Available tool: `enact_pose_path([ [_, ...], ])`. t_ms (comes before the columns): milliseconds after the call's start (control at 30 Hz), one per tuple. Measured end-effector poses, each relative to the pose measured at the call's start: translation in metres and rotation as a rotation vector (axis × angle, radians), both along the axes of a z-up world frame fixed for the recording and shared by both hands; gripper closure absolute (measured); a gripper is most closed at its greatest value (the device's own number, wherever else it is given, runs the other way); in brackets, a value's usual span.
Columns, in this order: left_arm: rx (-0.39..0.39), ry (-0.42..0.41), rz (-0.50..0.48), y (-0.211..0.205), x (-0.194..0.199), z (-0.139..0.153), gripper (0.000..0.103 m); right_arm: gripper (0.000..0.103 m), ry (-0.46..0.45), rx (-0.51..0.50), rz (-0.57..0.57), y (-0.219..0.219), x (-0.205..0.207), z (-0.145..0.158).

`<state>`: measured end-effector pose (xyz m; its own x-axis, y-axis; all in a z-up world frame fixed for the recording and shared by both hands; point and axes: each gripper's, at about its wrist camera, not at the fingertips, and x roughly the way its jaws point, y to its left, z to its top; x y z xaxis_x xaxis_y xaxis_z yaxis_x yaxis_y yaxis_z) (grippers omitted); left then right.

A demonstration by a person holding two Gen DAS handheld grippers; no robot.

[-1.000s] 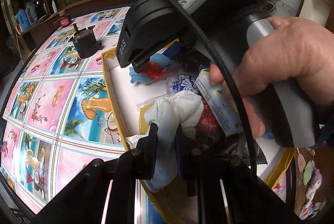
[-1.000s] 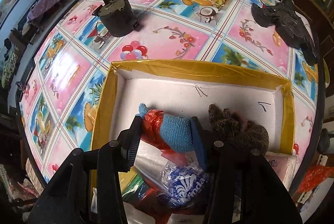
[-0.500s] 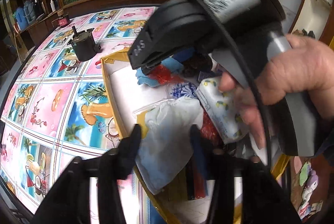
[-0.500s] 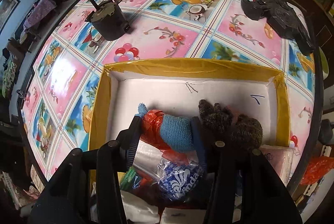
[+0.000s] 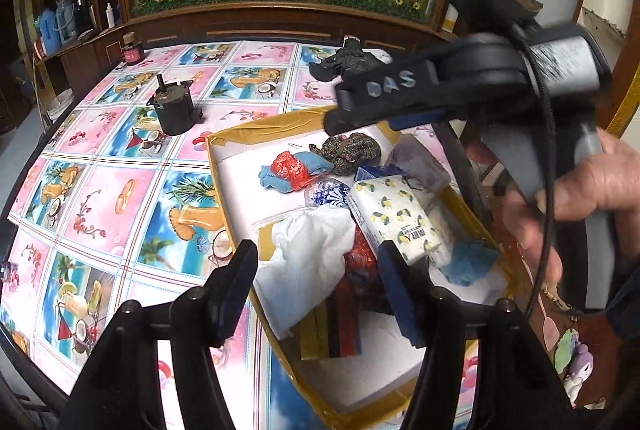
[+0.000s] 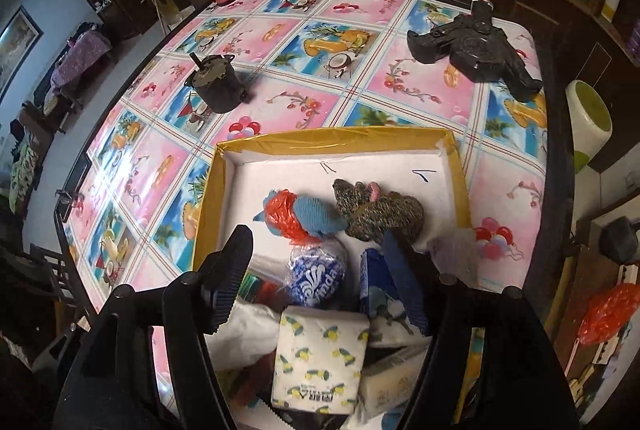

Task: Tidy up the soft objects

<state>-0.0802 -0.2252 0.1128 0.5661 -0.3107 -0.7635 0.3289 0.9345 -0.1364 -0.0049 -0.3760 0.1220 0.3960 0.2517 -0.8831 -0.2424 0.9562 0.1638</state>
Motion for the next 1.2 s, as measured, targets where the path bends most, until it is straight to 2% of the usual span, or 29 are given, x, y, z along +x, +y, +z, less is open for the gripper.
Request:
enact_pose_path([
  [100, 0.0, -0.01, 0.024, 0.001, -0.012, 0.011, 0.04, 0.035, -0.034, 0.036, -0.006, -0.01, -0.025, 0.009],
  [200, 0.006, 0.02, 0.071, 0.006, -0.014, 0.017, 0.04, 0.035, -0.06, 0.052, 0.01, -0.016, -0.048, 0.013],
  [367, 0.111, 0.074, 0.227, 0.016, -0.017, 0.029, 0.04, 0.035, -0.063, 0.07, 0.071, -0.018, -0.071, 0.013],
  [600, 0.232, 0.106, 0.347, 0.025, -0.026, 0.05, 0.04, 0.035, -0.077, 0.107, 0.075, -0.029, -0.079, 0.02],
  [700, 0.204, 0.085, 0.35, 0.029, -0.035, 0.063, 0.04, 0.035, -0.086, 0.112, 0.082, -0.029, -0.082, 0.025],
  [800, 0.23, 0.039, 0.302, 0.021, -0.043, 0.074, 0.04, 0.035, -0.112, 0.103, 0.088, -0.028, -0.09, 0.031],
  [900, 0.29, -0.054, 0.236, 0.005, -0.058, 0.085, 0.04, 0.034, -0.147, 0.11, 0.096, -0.027, -0.101, 0.038],
  [967, 0.371, -0.126, 0.225, -0.006, -0.067, 0.089, 0.04, 0.035, -0.189, 0.117, 0.092, -0.028, -0.11, 0.043],
  [1033, 0.429, -0.142, 0.232, -0.013, -0.068, 0.085, 0.04, 0.034, -0.22, 0.12, 0.091, -0.027, -0.118, 0.047],
  [1200, 0.495, -0.147, 0.223, -0.018, -0.066, 0.076, 0.04, 0.034, -0.223, 0.108, 0.11, -0.021, -0.128, 0.044],
])
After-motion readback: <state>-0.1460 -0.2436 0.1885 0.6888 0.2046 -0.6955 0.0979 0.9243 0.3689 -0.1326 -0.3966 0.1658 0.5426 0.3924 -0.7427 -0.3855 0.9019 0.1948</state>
